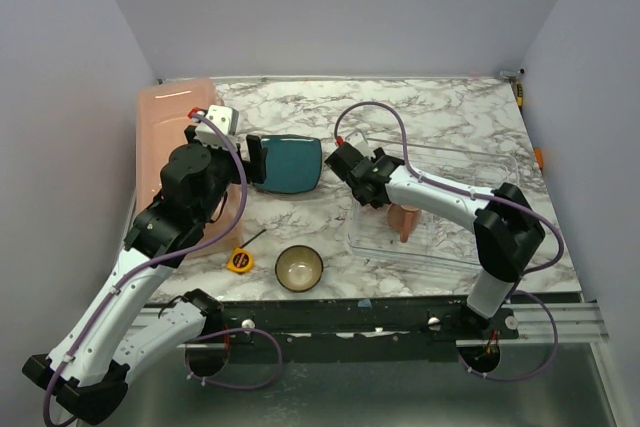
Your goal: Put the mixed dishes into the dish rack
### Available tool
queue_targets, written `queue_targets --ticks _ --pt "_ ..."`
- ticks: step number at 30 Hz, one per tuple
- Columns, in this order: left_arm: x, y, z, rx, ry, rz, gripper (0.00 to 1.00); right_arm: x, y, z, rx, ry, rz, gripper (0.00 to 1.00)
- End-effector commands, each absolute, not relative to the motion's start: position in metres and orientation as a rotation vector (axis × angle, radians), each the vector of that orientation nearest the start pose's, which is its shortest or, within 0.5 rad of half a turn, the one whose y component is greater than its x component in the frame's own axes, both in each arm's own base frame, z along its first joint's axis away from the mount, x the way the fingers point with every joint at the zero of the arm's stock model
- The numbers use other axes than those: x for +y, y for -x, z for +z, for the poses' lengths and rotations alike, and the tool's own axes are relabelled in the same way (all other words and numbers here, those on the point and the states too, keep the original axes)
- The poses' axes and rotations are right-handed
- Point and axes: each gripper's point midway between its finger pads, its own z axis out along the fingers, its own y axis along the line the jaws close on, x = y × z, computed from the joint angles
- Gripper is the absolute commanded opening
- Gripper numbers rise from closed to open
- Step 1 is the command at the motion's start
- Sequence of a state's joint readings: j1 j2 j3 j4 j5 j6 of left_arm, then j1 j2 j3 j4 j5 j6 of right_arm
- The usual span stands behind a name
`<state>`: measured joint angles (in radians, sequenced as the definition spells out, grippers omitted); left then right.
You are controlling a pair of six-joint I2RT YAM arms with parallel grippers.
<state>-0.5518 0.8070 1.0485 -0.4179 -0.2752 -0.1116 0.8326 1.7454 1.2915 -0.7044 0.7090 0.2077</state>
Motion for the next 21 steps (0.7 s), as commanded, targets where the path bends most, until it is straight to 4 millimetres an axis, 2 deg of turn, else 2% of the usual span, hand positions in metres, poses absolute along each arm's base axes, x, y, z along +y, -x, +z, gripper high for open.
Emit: queue_targets --ticks 1,9,14,21 --pt "-0.116 -0.275 0.340 1.718 -0.177 -0.233 0.83 0.205 -0.329 0.100 2.332 0.566 -0.504 0.29" --pt "-0.117 -0.275 0.337 1.726 -0.182 -0.233 0.83 0.203 -0.325 0.095 2.346 0.591 -0.506 0.75" --pt "-0.118 -0.276 0.334 1.735 -0.181 -0.235 0.83 0.205 -0.322 0.095 2.364 0.596 -0.478 0.85" --pt "-0.117 -0.276 0.333 1.738 -0.180 -0.231 0.83 0.214 -0.318 0.103 2.369 0.598 -0.369 0.89"
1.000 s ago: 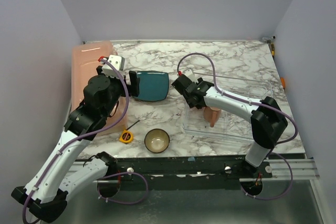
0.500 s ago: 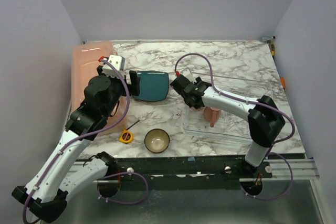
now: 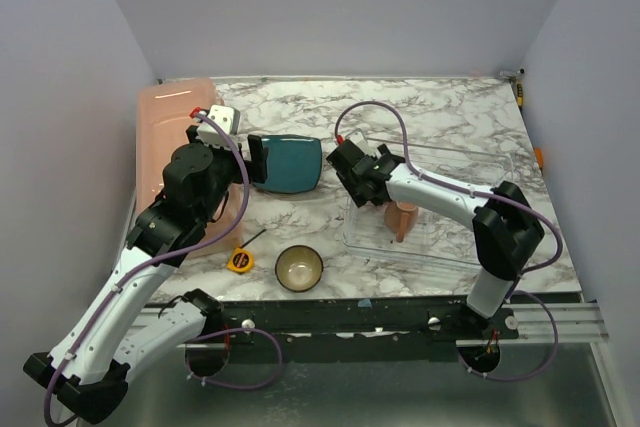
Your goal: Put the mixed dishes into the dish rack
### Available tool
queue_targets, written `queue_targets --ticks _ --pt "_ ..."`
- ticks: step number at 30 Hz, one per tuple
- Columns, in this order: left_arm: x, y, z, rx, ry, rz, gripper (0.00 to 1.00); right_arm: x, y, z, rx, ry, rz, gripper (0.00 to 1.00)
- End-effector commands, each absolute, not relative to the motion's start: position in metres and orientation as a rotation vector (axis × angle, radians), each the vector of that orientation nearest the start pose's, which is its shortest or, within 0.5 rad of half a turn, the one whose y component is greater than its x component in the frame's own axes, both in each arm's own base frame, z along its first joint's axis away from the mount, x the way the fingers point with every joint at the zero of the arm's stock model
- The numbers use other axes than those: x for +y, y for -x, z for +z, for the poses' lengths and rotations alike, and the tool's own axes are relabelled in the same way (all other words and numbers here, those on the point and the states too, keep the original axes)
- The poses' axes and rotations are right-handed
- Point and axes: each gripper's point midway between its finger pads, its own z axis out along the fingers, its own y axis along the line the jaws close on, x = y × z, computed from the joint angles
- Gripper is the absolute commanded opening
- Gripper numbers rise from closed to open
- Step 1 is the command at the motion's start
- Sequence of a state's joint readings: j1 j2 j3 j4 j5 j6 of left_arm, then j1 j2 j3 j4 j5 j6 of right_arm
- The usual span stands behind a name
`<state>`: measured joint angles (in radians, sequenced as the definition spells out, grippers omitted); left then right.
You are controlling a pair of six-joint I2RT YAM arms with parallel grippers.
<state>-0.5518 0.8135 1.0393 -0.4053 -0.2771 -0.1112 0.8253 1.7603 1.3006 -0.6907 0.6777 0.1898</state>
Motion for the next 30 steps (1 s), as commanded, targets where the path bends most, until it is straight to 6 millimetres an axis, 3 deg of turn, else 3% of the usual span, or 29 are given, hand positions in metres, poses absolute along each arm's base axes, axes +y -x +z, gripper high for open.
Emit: queue_targets --ticks 1,7,10,13,17,21,23,26,30 --pt "-0.117 -0.276 0.333 1.738 -0.180 -0.231 0.83 0.217 -0.317 0.107 2.363 0.588 -0.339 0.90" --pt "-0.118 -0.276 0.333 1.740 -0.184 -0.235 0.83 0.226 -0.322 0.138 2.303 0.360 -0.078 0.88" --pt "-0.118 -0.275 0.332 1.743 -0.184 -0.236 0.83 0.215 -0.331 0.154 2.290 0.163 0.083 0.87" --pt "-0.119 -0.276 0.330 1.748 -0.187 -0.240 0.83 0.195 -0.342 0.157 2.298 -0.043 0.272 0.87" --pt "-0.121 -0.275 0.330 1.753 -0.192 -0.250 0.83 0.180 -0.347 0.142 2.355 -0.159 0.426 0.83" --pt "-0.122 -0.275 0.330 1.754 -0.192 -0.253 0.83 0.179 -0.346 0.127 2.397 -0.176 0.448 0.79" --pt "-0.121 -0.275 0.329 1.756 -0.192 -0.252 0.82 0.175 -0.349 0.121 2.400 -0.188 0.433 0.72" --pt "-0.122 -0.276 0.328 1.759 -0.192 -0.252 0.82 0.179 -0.351 0.113 2.401 -0.186 0.464 0.61" --pt "-0.123 -0.277 0.326 1.768 -0.197 -0.254 0.82 0.192 -0.353 0.104 2.415 -0.164 0.538 0.58"
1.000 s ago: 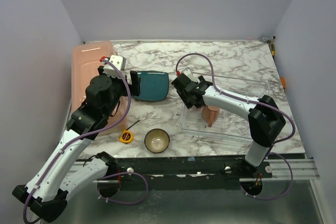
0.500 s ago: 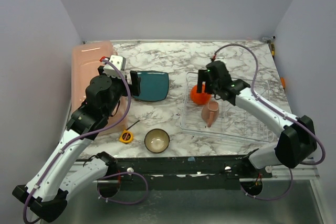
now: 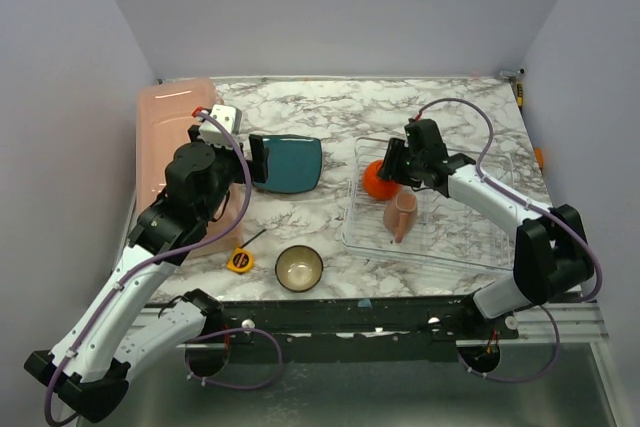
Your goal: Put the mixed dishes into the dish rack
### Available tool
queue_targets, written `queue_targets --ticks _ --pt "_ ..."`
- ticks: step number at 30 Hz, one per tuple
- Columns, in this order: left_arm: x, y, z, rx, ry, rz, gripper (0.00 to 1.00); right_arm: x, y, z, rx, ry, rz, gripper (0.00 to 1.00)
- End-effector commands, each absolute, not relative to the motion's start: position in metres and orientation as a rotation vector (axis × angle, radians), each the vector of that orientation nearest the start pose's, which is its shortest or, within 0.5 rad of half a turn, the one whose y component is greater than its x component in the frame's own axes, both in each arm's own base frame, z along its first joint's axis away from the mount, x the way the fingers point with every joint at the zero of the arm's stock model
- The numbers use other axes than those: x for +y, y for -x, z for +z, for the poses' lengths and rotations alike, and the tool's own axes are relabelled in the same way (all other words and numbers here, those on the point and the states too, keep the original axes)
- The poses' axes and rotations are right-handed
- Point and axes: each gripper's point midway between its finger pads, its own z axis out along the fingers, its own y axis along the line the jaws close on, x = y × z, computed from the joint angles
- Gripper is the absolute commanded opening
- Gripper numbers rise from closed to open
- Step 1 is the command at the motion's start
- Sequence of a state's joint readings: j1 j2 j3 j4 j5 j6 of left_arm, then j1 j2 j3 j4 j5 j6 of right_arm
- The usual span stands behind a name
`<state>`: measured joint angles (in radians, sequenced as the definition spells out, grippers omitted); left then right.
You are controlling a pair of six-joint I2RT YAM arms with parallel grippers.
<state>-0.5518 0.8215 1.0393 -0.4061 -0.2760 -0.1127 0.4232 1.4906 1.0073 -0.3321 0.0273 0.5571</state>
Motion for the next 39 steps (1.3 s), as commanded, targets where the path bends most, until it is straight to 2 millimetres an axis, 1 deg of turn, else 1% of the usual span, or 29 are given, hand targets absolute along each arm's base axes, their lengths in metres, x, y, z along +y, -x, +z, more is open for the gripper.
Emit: queue_targets --ticks 1,5,8,10,13,15,18,20,21,22,23,24,25,26,31,33,35,37,39 --pt "-0.124 -0.276 0.325 1.769 -0.198 -0.254 0.82 0.193 -0.355 0.103 2.410 -0.161 0.542 0.58" --pt "-0.123 -0.277 0.324 1.772 -0.198 -0.251 0.82 0.201 -0.361 0.104 2.400 -0.124 0.580 0.58" --pt "-0.124 -0.277 0.323 1.776 -0.202 -0.251 0.82 0.214 -0.361 0.111 2.381 -0.071 0.672 0.58" --pt "-0.124 -0.278 0.323 1.777 -0.202 -0.250 0.82 0.217 -0.360 0.117 2.375 -0.070 0.692 0.58" --pt "-0.125 -0.278 0.322 1.781 -0.203 -0.249 0.82 0.209 -0.359 0.129 2.341 -0.062 0.651 0.59" --pt "-0.125 -0.278 0.321 1.782 -0.204 -0.247 0.82 0.197 -0.357 0.141 2.310 -0.045 0.585 0.62" --pt "-0.126 -0.279 0.321 1.784 -0.207 -0.250 0.83 0.180 -0.348 0.157 2.282 -0.004 0.495 0.69" --pt "-0.126 -0.280 0.318 1.791 -0.204 -0.245 0.88 0.175 -0.337 0.165 2.275 0.031 0.489 0.73" --pt "-0.126 -0.281 0.317 1.794 -0.206 -0.245 0.89 0.178 -0.329 0.170 2.260 0.061 0.526 0.74" --pt "-0.127 -0.282 0.316 1.800 -0.208 -0.242 0.90 0.181 -0.321 0.170 2.251 0.089 0.569 0.76" --pt "-0.128 -0.283 0.315 1.805 -0.211 -0.243 0.90 0.187 -0.312 0.176 2.222 0.123 0.636 0.78" --pt "-0.129 -0.283 0.314 1.809 -0.215 -0.244 0.90 0.191 -0.304 0.176 2.204 0.155 0.685 0.79" --pt "-0.130 -0.284 0.313 1.812 -0.218 -0.246 0.90 0.196 -0.298 0.182 2.165 0.183 0.735 0.80" --pt "-0.131 -0.284 0.312 1.818 -0.222 -0.248 0.90 0.197 -0.293 0.181 2.153 0.191 0.761 0.81" --pt "-0.131 -0.289 0.305 1.836 -0.225 -0.222 0.90 0.194 -0.280 0.187 2.190 0.186 0.772 0.81" --pt "-0.131 -0.290 0.304 1.840 -0.230 -0.221 0.90 0.185 -0.280 0.195 2.185 0.166 0.714 0.81" --pt "-0.132 -0.290 0.302 1.844 -0.231 -0.223 0.90 0.164 -0.285 0.200 2.204 0.082 0.578 0.81" --pt "-0.133 -0.291 0.303 1.848 -0.228 -0.226 0.90 0.135 -0.289 0.193 2.295 -0.060 0.378 0.80" --pt "-0.135 -0.290 0.305 1.849 -0.230 -0.240 0.89 0.114 -0.276 0.183 2.420 -0.145 0.227 0.77"
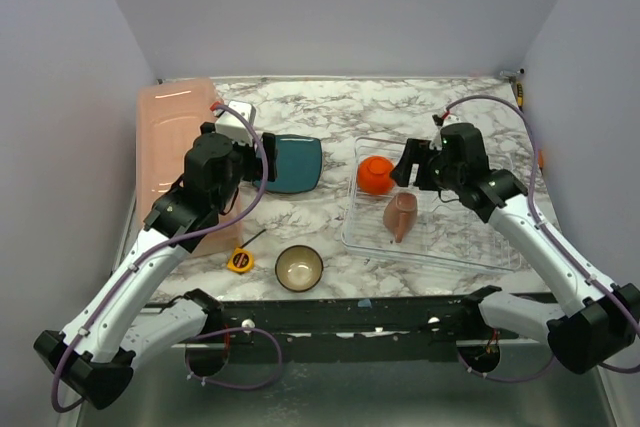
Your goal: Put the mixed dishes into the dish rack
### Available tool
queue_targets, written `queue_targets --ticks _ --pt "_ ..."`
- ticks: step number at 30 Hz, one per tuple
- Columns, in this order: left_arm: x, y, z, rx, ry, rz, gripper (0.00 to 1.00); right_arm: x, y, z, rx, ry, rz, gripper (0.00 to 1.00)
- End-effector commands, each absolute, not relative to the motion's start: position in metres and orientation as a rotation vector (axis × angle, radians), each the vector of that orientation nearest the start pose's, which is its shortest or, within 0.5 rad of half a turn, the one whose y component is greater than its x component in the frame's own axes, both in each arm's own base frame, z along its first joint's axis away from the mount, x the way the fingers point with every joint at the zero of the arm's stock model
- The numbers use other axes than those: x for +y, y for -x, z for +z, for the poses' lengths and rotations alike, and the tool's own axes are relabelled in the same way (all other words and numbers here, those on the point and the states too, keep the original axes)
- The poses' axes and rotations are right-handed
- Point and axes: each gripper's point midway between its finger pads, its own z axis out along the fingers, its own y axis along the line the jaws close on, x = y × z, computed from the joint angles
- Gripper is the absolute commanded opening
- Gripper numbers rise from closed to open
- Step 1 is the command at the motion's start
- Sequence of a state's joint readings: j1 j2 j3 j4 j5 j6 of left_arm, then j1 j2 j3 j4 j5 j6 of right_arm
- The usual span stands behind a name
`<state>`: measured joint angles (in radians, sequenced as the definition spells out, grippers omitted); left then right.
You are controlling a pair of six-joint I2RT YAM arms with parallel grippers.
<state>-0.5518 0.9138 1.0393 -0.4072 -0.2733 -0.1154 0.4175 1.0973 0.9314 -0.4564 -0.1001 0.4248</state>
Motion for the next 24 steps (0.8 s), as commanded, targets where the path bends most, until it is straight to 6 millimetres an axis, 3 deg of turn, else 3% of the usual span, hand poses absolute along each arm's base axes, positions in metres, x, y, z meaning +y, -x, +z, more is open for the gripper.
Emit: queue_targets --ticks 1,3,4,5,6,13,18,24 --pt "-0.137 -0.290 0.307 1.846 -0.231 -0.250 0.89 0.110 -0.271 0.181 2.441 -0.181 0.203 0.76" --pt "-0.138 -0.290 0.310 1.840 -0.230 -0.264 0.89 0.109 -0.260 0.176 2.453 -0.187 0.213 0.76" --pt "-0.139 -0.290 0.310 1.841 -0.231 -0.266 0.89 0.108 -0.256 0.171 2.457 -0.195 0.214 0.81" --pt "-0.139 -0.290 0.311 1.841 -0.233 -0.265 0.89 0.109 -0.254 0.167 2.459 -0.191 0.209 0.95" --pt "-0.139 -0.289 0.310 1.841 -0.234 -0.266 0.89 0.108 -0.251 0.162 2.470 -0.185 0.192 1.00" --pt "-0.143 -0.285 0.309 1.840 -0.248 -0.301 0.89 0.120 -0.253 0.148 2.481 -0.161 0.139 1.00" --pt "-0.144 -0.284 0.308 1.844 -0.255 -0.306 0.89 0.132 -0.253 0.128 2.528 -0.117 0.041 1.00" --pt "-0.143 -0.283 0.307 1.846 -0.259 -0.307 0.89 0.131 -0.261 0.112 2.535 -0.123 -0.035 1.00"
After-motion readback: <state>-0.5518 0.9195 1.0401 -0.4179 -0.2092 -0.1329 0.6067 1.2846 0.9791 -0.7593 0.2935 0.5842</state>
